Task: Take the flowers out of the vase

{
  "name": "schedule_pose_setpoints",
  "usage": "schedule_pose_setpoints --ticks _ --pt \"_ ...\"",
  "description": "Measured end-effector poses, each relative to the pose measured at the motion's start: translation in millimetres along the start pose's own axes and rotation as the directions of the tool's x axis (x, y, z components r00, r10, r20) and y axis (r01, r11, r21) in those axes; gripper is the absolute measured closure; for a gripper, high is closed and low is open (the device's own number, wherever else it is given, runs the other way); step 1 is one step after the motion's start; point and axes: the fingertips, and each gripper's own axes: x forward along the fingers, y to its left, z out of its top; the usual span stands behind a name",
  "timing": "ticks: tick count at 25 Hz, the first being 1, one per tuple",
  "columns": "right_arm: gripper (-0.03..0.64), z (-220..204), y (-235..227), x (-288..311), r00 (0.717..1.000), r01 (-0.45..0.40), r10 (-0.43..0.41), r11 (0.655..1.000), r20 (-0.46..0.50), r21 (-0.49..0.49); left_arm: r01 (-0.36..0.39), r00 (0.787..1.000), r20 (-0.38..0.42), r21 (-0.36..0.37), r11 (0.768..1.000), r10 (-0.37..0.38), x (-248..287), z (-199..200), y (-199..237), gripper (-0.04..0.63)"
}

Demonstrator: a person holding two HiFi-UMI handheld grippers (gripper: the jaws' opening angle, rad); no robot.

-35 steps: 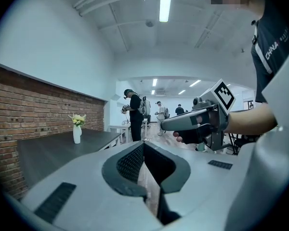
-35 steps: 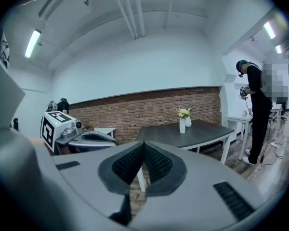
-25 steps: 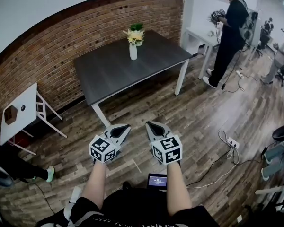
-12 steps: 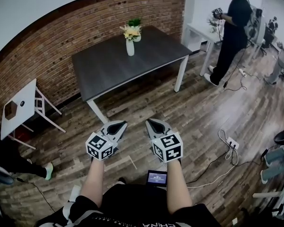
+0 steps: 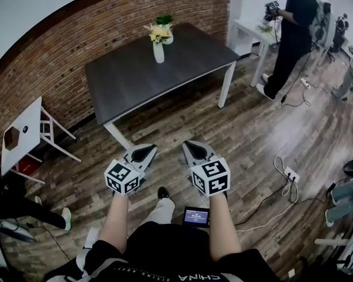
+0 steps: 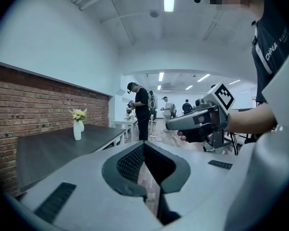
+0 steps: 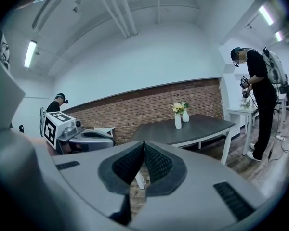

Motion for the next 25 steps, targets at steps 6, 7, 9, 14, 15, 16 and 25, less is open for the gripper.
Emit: schedule_pose_setpoints --ticks 6,7,9,14,15,16,25 --pt "0.609 9.7 -29.4 60.2 0.999 0.024 -0.025 0.999 -0.043 -0.026 0.017 1.0 0.017 -0.035 0.999 -0.016 38.3 -2.1 68.2 0.591" --pt "0.609 15.3 -36.3 71.1 0.998 0.034 -0.035 0.999 -0.045 -0.027 0.027 0.999 0.019 -0.035 0.999 -0.026 45.7 0.1 79.7 0.591" --pt "0.609 29.1 -49.7 95.4 0.998 0.052 -0.053 0.998 -0.042 -0.022 0.042 0.999 0.021 -0.031 0.999 -0.041 58.9 5.0 105.1 0.591" --pt "0.609 57.7 -70.7 155.4 0.995 0.082 -0.084 0.996 -0.044 -0.04 0.057 0.998 0.04 -0.035 0.998 -0.055 83.1 14.4 171.4 0.591" --pt "0.609 60.8 -73.3 164.5 0.995 0.088 -0.089 0.995 -0.045 -0.041 0.059 0.997 0.042 -0.034 0.998 -0.057 86.4 15.3 181.9 0.591" --pt "0.609 62.9 -75.6 172.8 0.995 0.091 -0.093 0.995 -0.046 -0.041 0.06 0.997 0.044 -0.035 0.998 -0.059 89.4 15.8 191.7 0.591" --pt "0.609 59.6 -111.0 224.6 0.991 0.106 -0.107 0.994 -0.083 -0.013 0.077 0.997 0.025 -0.069 0.995 -0.076 126.6 3.8 242.2 0.591"
